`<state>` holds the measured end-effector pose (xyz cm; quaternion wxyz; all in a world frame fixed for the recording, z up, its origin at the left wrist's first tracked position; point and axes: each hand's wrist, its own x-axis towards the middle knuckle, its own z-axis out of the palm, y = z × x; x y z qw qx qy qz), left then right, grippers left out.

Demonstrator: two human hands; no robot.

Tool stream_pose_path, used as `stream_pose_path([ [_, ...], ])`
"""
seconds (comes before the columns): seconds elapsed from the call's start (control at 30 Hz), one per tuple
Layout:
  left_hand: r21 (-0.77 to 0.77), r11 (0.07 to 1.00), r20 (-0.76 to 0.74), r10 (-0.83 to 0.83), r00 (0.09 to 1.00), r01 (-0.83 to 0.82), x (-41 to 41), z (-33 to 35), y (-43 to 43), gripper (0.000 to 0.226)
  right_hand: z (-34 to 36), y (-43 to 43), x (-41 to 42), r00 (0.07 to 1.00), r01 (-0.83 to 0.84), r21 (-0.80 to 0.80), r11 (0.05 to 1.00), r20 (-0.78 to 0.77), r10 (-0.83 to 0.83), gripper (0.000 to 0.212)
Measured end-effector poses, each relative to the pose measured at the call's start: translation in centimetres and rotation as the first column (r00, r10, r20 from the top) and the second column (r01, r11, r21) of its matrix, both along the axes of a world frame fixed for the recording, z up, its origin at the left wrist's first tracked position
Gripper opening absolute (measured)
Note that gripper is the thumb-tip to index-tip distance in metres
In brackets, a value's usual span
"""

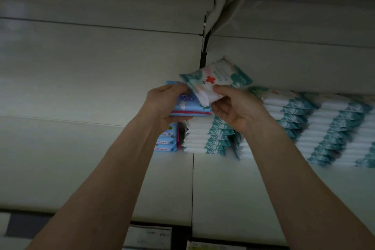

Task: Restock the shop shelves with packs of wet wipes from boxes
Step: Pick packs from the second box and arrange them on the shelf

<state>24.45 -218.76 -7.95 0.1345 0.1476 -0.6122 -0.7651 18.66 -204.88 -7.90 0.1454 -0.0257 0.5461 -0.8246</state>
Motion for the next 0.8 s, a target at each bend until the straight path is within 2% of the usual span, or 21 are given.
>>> stream_pose_path([
  [0.07, -0.052, 0.999, 0.005, 0.009, 1.0, -0.009, -0.2, 0.4, 0.0, 0.014, -0.2, 0.1, -0.1, 1.0, -0.012, 0.092, 0.996, -0.008, 0.012, 0.008],
  [0.17, -0.148, 0.989, 0.043, -0.012, 0.999, 0.019, -0.4, 1.0, 0.3, 0.023, -0.1, -0.2, -0.1, 1.0, 0.011, 0.009, 1.0, 0.001, -0.011, 0.008],
  [0.23, -0.163, 0.986, 0.041, -0.023, 0.999, 0.029, -0.6, 0.9, 0.4, 0.017, 0.1, -0.3, -0.1, 1.0, 0.02, -0.025, 0.999, -0.003, -0.02, 0.006],
  [0.4, -0.033, 0.993, 0.005, 0.113, 0.994, -0.113, -0.9, 0.2, -1.0, 0.006, -0.1, 0.2, -1.0, 0.991, 0.13, 0.041, 0.991, 0.017, -0.13, 0.014],
  [0.5, 0.031, 0.984, 0.03, 0.173, 0.984, -0.174, -0.8, -0.4, -1.8, 0.004, -0.8, 0.1, -1.6, 0.99, 0.132, 0.029, 0.991, 0.052, -0.134, 0.01],
  [0.7, 0.105, 0.979, 0.043, 0.173, 0.984, -0.176, -0.2, -1.9, -2.3, 0.016, -2.3, 0.0, -1.6, 0.99, 0.108, 0.003, 0.994, 0.09, -0.108, 0.008],
  [0.8, 0.113, 0.978, 0.053, 0.167, 0.985, -0.172, -0.1, -2.2, -2.2, 0.015, -2.3, -0.2, -1.5, 0.991, 0.117, 0.077, 0.99, 0.056, -0.121, 0.013],
])
